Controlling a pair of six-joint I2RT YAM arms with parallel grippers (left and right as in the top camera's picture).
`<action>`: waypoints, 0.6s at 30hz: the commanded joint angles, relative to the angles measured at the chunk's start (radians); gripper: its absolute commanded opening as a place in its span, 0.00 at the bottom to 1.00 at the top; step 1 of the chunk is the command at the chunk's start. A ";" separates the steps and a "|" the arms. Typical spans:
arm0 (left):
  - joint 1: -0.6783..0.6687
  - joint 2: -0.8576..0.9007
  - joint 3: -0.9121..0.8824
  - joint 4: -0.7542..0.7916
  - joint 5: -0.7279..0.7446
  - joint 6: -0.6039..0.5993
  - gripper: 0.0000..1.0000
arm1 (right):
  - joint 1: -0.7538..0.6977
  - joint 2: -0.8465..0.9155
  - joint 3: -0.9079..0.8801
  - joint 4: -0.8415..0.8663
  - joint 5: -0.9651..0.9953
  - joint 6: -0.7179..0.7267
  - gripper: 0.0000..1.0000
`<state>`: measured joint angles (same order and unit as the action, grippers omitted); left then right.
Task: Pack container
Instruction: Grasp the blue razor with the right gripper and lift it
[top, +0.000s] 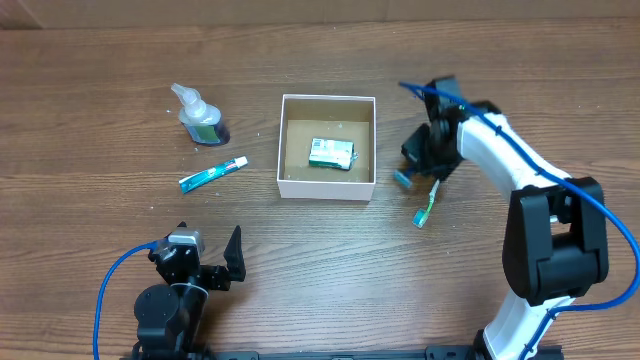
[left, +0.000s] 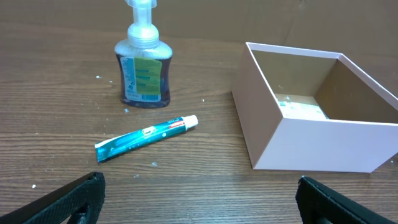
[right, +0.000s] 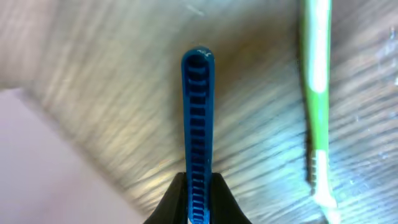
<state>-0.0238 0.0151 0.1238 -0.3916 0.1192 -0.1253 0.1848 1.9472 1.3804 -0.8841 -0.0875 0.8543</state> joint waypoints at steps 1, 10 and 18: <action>0.006 -0.011 -0.009 0.004 0.008 -0.010 1.00 | 0.004 -0.006 0.150 -0.065 0.019 -0.083 0.04; 0.006 -0.011 -0.009 0.003 0.008 -0.010 1.00 | 0.012 -0.052 0.432 -0.216 0.034 -0.203 0.04; 0.006 -0.011 -0.009 0.003 0.008 -0.010 1.00 | 0.145 -0.093 0.521 -0.174 -0.069 -0.631 0.04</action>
<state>-0.0238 0.0151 0.1234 -0.3916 0.1192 -0.1253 0.2405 1.8996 1.8595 -1.0859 -0.0807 0.5220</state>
